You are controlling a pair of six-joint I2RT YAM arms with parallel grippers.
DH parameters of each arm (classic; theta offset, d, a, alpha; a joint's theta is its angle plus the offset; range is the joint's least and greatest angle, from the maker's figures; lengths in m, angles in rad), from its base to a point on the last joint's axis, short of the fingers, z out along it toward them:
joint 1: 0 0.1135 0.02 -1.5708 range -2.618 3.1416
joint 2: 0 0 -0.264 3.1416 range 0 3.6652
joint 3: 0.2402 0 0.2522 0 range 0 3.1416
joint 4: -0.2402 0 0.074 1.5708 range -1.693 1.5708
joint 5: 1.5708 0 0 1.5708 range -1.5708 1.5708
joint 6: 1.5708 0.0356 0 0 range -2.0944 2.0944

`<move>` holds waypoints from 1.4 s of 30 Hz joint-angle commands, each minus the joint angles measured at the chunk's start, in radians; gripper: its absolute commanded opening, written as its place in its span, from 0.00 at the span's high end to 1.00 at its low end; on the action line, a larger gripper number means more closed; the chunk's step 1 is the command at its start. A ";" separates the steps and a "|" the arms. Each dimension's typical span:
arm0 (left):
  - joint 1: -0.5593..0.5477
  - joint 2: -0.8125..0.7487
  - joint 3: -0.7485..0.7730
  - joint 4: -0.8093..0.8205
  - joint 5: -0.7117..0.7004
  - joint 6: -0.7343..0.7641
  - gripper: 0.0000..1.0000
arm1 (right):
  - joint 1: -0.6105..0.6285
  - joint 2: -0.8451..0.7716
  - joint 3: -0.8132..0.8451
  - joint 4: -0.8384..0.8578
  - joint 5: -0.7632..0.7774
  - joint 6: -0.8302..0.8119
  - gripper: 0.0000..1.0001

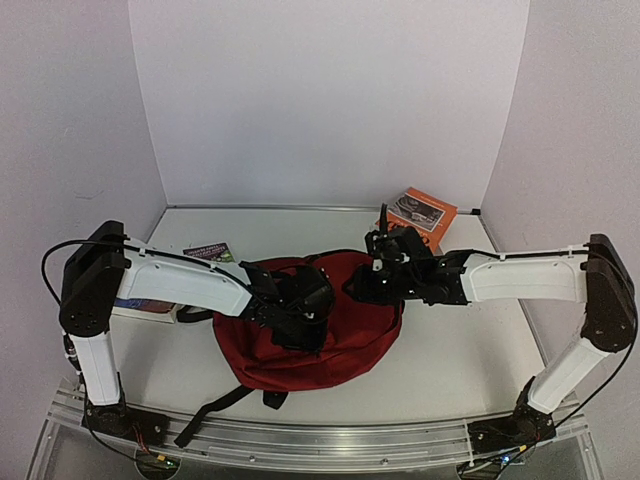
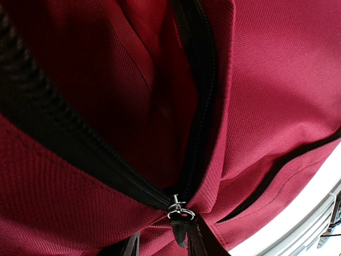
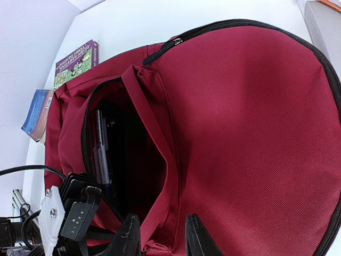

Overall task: Pack the student bag
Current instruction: Zip the student bag at the center of the board.

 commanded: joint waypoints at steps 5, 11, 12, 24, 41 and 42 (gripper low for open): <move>0.003 0.030 0.064 -0.028 -0.040 0.011 0.77 | 0.005 -0.022 -0.013 0.012 0.020 0.005 0.74; 0.003 0.024 0.066 -0.022 -0.052 0.000 0.93 | 0.004 -0.046 -0.027 0.012 0.024 0.006 0.74; 0.003 0.014 0.064 -0.024 -0.056 -0.002 0.95 | 0.004 -0.055 -0.033 0.012 0.024 0.005 0.74; 0.033 -0.107 0.052 -0.093 -0.061 0.027 1.00 | 0.109 -0.177 -0.171 0.164 0.033 -0.092 0.55; 0.071 -0.163 0.035 -0.071 0.023 0.055 1.00 | 0.189 0.088 -0.215 0.485 0.036 -0.149 0.43; 0.073 -0.165 0.033 -0.070 0.024 0.054 1.00 | 0.190 0.103 -0.211 0.489 0.048 -0.154 0.43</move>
